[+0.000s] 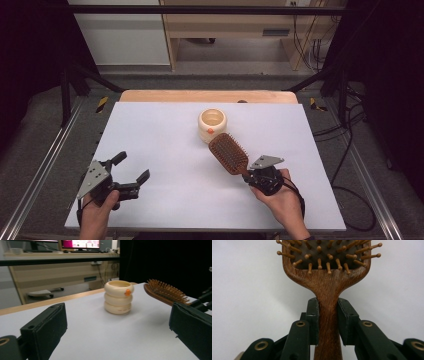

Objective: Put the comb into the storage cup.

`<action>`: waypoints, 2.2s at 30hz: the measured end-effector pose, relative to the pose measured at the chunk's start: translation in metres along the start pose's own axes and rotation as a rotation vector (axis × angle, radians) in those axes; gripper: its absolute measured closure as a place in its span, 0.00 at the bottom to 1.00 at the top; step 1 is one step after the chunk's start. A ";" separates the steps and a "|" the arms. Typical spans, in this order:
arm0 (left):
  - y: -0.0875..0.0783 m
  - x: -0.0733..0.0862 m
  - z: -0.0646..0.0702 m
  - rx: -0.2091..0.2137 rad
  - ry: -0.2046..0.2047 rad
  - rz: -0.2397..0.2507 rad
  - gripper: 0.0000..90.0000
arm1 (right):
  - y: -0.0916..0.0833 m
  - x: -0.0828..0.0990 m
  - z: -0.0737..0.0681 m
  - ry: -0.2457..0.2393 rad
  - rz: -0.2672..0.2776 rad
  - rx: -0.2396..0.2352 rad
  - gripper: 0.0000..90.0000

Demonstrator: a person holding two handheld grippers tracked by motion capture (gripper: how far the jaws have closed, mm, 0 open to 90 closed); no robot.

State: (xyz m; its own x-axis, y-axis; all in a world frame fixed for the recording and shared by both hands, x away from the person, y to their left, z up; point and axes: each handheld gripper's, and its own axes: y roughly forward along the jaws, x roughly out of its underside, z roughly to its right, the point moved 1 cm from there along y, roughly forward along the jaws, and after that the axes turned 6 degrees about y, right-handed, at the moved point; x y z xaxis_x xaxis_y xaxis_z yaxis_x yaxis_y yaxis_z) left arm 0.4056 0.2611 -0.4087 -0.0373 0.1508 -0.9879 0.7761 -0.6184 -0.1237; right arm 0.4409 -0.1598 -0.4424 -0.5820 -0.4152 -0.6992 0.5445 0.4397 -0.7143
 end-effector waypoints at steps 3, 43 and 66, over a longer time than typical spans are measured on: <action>0.016 -0.008 0.010 0.036 0.011 -0.002 0.02 | -0.003 -0.001 0.002 -0.008 0.063 -0.002 0.81; 0.160 -0.068 0.072 0.289 -0.193 0.002 0.05 | -0.015 -0.023 -0.019 -0.038 0.384 0.001 0.81; 0.169 -0.076 0.075 0.264 -0.348 0.023 0.27 | -0.015 -0.026 -0.033 -0.054 0.433 -0.001 0.81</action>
State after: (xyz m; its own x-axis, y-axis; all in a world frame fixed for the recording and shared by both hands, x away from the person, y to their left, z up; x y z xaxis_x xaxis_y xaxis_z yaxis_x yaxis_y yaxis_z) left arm 0.4923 0.0879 -0.3616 -0.2669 -0.1066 -0.9578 0.5933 -0.8014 -0.0762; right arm 0.4276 -0.1294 -0.4124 -0.2677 -0.2339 -0.9347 0.7306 0.5832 -0.3552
